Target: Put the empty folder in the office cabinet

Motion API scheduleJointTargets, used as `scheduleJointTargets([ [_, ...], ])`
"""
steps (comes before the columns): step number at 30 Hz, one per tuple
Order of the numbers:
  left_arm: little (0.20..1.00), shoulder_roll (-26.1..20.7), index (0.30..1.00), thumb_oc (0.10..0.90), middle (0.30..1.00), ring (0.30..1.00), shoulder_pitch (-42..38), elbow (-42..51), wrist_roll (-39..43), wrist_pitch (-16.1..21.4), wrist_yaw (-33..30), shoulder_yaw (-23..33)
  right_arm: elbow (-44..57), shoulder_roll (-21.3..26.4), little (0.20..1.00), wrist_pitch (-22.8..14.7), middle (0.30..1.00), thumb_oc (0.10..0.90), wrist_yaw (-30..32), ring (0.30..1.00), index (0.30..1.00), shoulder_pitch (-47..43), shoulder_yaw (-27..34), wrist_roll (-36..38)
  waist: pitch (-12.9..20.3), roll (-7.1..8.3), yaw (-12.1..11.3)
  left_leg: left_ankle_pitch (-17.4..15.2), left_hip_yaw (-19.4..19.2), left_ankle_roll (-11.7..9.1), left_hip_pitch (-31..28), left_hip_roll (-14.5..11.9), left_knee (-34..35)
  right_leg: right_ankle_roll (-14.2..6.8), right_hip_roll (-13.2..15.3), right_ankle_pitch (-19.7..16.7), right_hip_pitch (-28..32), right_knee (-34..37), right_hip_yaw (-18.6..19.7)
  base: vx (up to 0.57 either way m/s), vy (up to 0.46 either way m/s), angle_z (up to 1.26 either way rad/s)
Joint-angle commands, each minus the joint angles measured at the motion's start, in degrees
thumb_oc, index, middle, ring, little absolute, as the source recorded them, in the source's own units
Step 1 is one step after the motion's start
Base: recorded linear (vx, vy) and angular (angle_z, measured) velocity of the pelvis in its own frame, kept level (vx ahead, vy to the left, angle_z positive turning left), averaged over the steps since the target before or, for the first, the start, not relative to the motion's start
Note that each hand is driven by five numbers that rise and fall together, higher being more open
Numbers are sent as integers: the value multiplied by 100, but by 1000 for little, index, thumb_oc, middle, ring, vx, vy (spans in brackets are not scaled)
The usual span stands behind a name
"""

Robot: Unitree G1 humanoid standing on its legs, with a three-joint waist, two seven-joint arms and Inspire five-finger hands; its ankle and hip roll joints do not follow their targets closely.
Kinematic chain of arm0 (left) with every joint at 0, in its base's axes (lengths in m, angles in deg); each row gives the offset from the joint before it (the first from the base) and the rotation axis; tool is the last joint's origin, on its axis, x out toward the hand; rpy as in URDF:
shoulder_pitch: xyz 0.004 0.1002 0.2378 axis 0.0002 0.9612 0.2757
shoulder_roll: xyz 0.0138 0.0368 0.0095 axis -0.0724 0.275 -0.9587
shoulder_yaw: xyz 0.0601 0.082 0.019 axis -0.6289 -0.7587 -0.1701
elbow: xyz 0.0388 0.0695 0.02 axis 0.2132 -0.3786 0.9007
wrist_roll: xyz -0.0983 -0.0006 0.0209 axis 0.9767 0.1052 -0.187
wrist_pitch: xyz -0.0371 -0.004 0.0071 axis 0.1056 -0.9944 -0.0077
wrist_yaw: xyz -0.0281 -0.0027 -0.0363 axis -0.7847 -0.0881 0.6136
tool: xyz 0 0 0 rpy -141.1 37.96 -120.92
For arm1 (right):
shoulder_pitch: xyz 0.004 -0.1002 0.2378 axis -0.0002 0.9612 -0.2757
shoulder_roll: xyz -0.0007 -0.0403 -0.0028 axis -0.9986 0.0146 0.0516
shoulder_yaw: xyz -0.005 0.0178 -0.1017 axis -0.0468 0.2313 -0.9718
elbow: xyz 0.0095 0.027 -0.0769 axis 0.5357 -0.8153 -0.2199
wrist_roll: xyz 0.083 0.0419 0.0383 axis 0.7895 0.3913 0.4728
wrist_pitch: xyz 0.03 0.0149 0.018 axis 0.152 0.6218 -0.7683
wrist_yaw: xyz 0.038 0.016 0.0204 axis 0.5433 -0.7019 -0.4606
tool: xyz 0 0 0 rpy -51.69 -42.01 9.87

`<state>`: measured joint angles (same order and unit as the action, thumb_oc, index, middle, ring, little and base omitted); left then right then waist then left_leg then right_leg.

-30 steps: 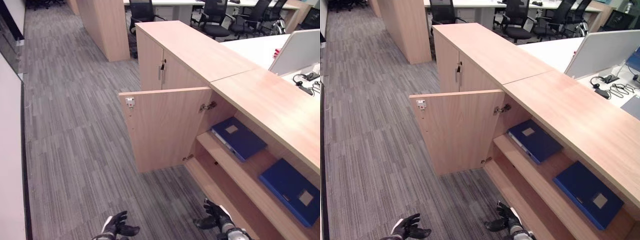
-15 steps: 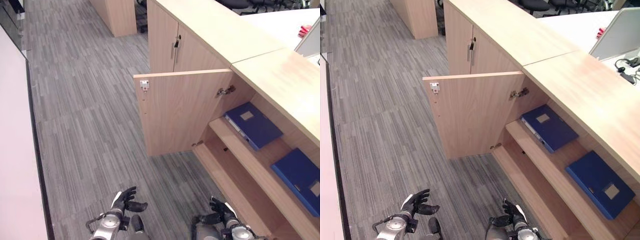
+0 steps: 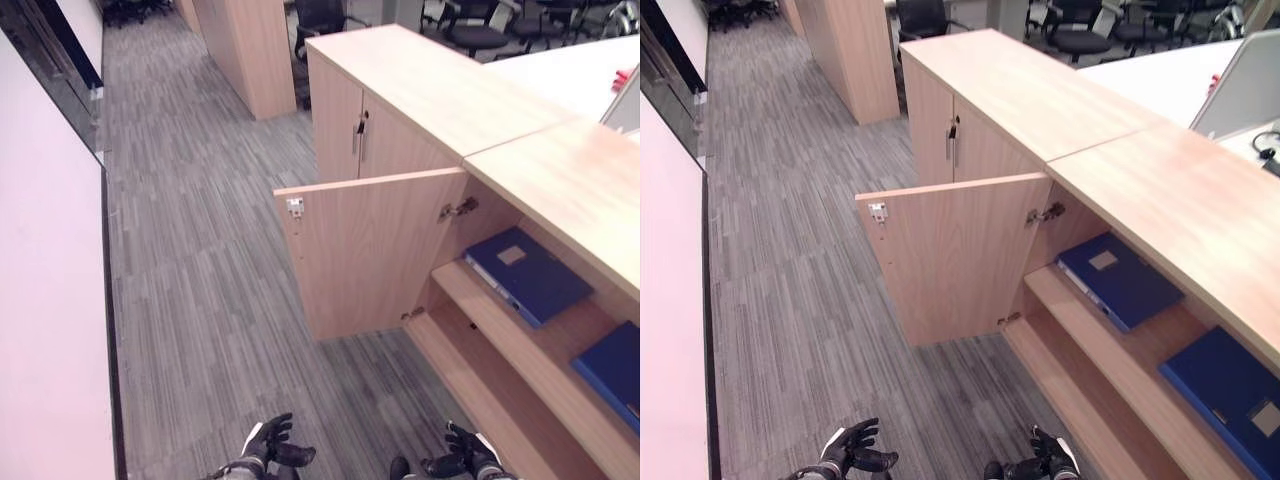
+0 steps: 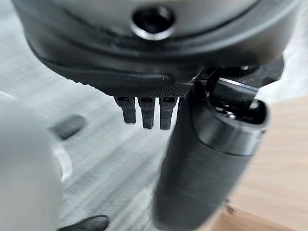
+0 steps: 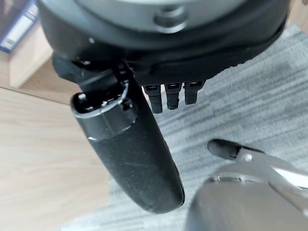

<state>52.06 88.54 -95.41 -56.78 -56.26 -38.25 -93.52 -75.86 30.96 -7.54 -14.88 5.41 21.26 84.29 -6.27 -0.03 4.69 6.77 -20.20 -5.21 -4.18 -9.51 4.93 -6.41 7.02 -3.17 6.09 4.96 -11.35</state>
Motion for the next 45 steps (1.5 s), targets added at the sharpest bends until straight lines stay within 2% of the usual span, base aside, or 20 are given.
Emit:
scheduleJointTargets([
  [1, 900, -477, 900, 800, 900, 900, -722, 550, 567, 569, -191, 426, 313, 300, 900, -339, 900, 800, 14, 900, 900, -98, 159, -32, -87, -11, -51, -632, -68, -33, -419, 299, -87, -417, 258, 431, -7, -309, -51, 31, -2, 1],
  [4, 900, -614, 900, 800, 900, 900, -857, 950, 782, 617, -272, 605, 300, 300, 900, -349, 900, 800, 11, 900, 900, -62, 198, -16, -62, -3, -22, -636, -103, -44, -461, 281, -83, -425, 253, 413, 38, -271, -49, 33, -7, 0],
  [5, 900, -869, 900, 800, 900, 900, -1496, 867, 1065, 733, -523, 881, 362, 316, 900, -371, 900, 800, -64, 900, 900, 23, 121, -29, 15, 4, 79, -642, -179, -70, -530, 261, -60, -452, 250, 385, 40, -247, -14, 37, -2, -2],
  [7, 900, -925, 900, 800, 900, 900, -1698, 747, 1138, 757, -575, 920, 382, 320, 900, -385, 900, 800, -71, 900, 900, 36, 98, -29, 19, 11, 106, -646, -204, -73, -549, 258, -59, -456, 249, 377, 47, -245, 7, 43, 2, -9],
  [8, 900, -1197, 900, 800, 900, 900, -2169, 562, 1319, 794, -726, 1063, 441, 356, 900, -400, 900, 800, -107, 900, 900, 105, 29, -35, 55, 8, 184, -660, -259, -82, -608, 262, -46, -474, 242, 358, 63, -242, 43, 38, 7, -18],
  [10, 900, -1203, 900, 800, 900, 900, -2183, 549, 1324, 798, -721, 1060, 441, 352, 900, -399, 900, 800, -107, 900, 900, 100, 29, -34, 58, 11, 179, -659, -264, -82, -600, 261, -47, -473, 241, 356, 52, -243, 48, 25, 11, -15],
  [11, 900, -1599, 900, 800, 900, 900, -2747, 377, 1477, 836, -882, 1172, 427, 411, 900, -381, 900, 800, -157, 900, 900, 125, -19, -21, 89, 2, 261, -669, -319, -95, -637, 251, -37, -499, 234, 330, 51, -237, 79, 31, 16, -17],
  [12, 900, -1712, 900, 800, 900, 900, -3015, 180, 1584, 823, -932, 1199, 392, 428, 900, -382, 900, 800, -168, 900, 900, 124, -68, -17, 124, -8, 306, -674, -355, -95, -650, 254, -33, -512, 236, 309, 22, -243, 106, 31, 17, -20],
  [14, 900, -1725, 900, 800, 900, 900, -3055, 142, 1598, 836, -919, 1186, 387, 418, 900, -384, 900, 800, -168, 900, 900, 107, -64, -15, 114, -1, 295, -675, -363, -95, -646, 253, -34, -513, 235, 309, 11, -247, 115, 24, 12, -20],
  [15, 900, -2160, 900, 800, 900, 900, -3760, -188, 1803, 838, -1031, 1187, 407, 491, 900, -399, 900, 800, -200, 900, 900, 151, -114, 41, 165, -12, 447, -681, -467, -101, -676, 269, -13, -568, 247, 234, -52, -232, 200, 42, 21, -13],
  [21, 900, -2634, 900, 800, 900, 900, -4612, -592, 1844, 855, -992, 986, 309, 528, 900, -389, 900, 800, -309, 900, 900, 170, -136, 148, 197, -19, 557, -703, -623, -112, -678, 281, -2, -630, 270, 160, -176, -251, 294, 41, 43, -16],
  [23, 900, -2693, 900, 800, 900, 900, -4976, -640, 1807, 857, -971, 795, 372, 564, 900, -388, 900, 800, -353, 900, 900, 220, -121, 194, 188, 1, 650, -751, -674, -107, -685, 299, -6, -687, 289, 145, -217, -276, 327, 44, 52, -13],
  [29, 900, -2568, 900, 800, 900, 900, -5284, -576, 1810, 879, -951, 599, 371, 601, 900, -388, 900, 800, -321, 900, 900, 129, -37, 266, 153, 45, 772, -772, -795, -70, -604, 329, -5, -764, 317, 40, -411, -310, 447, 26, 44, -10],
  [38, 900, -2399, 900, 800, 900, 900, -5898, -699, 1726, 890, -1038, 293, 418, 673, 900, -423, 900, 800, -206, 900, 900, 19, 37, 263, 80, 242, 1017, -776, -1189, -51, -347, 284, -34, -859, 254, -236, -887, -280, 752, 7, 24, -25],
  [45, 900, -2096, 900, 800, 900, 900, -6097, -724, 1653, 925, -963, 92, 454, 627, 900, -429, 900, 800, -204, 900, 900, 197, 66, 244, 96, 374, 1231, -847, -1344, -36, -443, 298, -29, -859, 258, -283, -962, -314, 890, 42, 28, -10],
])
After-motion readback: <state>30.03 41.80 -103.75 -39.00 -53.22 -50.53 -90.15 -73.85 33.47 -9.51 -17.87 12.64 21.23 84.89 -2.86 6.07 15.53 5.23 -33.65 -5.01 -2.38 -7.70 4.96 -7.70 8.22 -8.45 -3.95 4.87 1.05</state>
